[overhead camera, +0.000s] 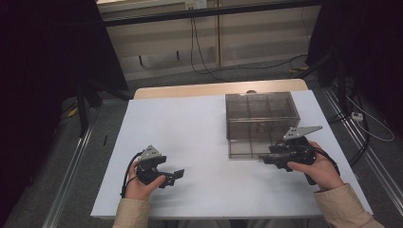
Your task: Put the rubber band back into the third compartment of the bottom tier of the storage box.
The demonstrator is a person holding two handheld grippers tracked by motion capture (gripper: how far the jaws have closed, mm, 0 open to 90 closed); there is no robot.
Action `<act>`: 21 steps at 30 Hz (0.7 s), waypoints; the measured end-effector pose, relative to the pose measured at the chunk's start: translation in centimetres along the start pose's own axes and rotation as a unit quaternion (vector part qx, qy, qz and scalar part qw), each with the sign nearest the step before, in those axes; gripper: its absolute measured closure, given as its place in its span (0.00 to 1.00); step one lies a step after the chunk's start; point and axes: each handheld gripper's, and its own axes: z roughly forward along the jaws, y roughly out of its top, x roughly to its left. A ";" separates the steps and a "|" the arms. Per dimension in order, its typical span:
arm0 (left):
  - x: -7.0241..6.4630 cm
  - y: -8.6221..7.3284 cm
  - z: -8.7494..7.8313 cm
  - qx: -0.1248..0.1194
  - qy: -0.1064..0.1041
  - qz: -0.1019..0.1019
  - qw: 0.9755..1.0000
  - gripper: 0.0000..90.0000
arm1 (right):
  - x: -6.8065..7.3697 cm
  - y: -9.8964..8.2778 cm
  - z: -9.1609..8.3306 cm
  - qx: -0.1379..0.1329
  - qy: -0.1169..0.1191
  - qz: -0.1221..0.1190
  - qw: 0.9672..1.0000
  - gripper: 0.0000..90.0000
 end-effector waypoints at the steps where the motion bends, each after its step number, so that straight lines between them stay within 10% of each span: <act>1: 0.0 0.0 0.0 0.000 0.000 0.000 1.000 0.08 | 0.0 0.0 0.0 -0.001 -0.001 0.001 1.000 0.58; 13: -0.2 0.0 0.1 0.000 -0.002 0.000 1.000 0.08 | 0.0 -0.4 -0.3 -0.006 0.014 -0.004 1.000 0.96; 21: -0.1 0.0 0.2 0.003 -0.001 0.003 1.000 0.08 | -0.1 -0.6 0.1 0.003 0.007 -0.017 1.000 1.00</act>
